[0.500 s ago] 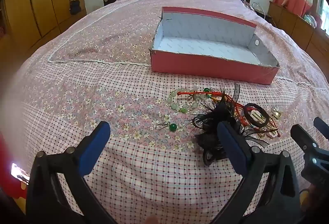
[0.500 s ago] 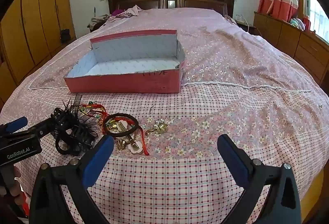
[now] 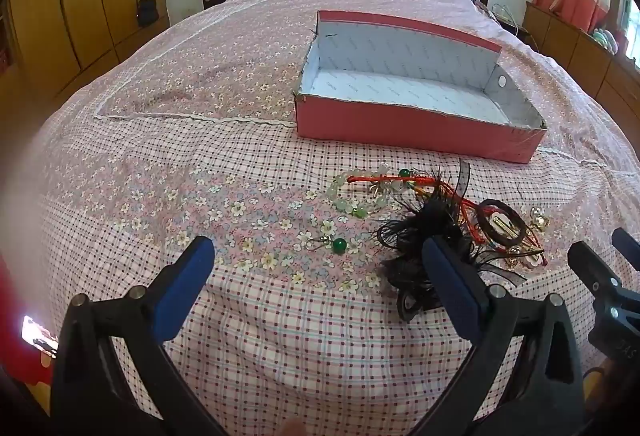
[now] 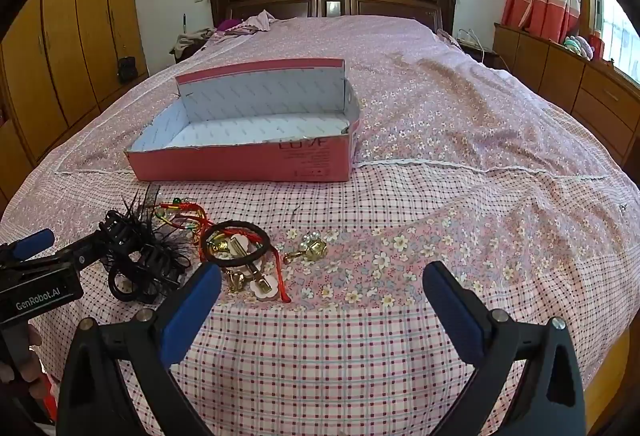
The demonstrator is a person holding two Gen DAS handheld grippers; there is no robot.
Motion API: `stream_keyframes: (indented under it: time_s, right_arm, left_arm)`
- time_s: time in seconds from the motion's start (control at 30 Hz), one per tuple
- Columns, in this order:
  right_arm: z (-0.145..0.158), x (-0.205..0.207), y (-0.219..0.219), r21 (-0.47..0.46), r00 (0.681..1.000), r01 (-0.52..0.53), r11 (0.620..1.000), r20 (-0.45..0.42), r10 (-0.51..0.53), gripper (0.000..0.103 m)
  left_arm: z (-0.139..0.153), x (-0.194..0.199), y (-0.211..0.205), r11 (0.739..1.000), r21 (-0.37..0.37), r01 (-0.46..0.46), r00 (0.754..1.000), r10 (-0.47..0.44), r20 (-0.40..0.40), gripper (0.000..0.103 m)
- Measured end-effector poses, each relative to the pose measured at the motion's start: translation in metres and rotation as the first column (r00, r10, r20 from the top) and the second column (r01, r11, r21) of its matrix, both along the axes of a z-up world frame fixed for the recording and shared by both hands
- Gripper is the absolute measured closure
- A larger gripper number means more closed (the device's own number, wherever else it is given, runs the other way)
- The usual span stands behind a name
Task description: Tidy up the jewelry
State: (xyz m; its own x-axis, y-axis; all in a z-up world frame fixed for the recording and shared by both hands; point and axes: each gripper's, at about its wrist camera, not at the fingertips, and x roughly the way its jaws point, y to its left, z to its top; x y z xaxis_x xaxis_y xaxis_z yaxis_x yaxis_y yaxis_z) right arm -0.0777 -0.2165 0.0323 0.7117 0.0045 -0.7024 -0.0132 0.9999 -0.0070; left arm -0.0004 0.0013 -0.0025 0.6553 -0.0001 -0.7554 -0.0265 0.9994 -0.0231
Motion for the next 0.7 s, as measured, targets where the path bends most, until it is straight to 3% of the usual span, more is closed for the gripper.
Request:
stream_keyframes:
  time_s: [0.7]
  right_arm:
    - [0.0010, -0.0010, -0.0004, 0.002, 1.000, 0.000, 1.000, -0.001, 0.000, 0.000]
  left_arm:
    - [-0.0014, 0.0004, 0.0042, 1.000, 0.002, 0.002, 1.000, -0.002, 0.000, 0.006]
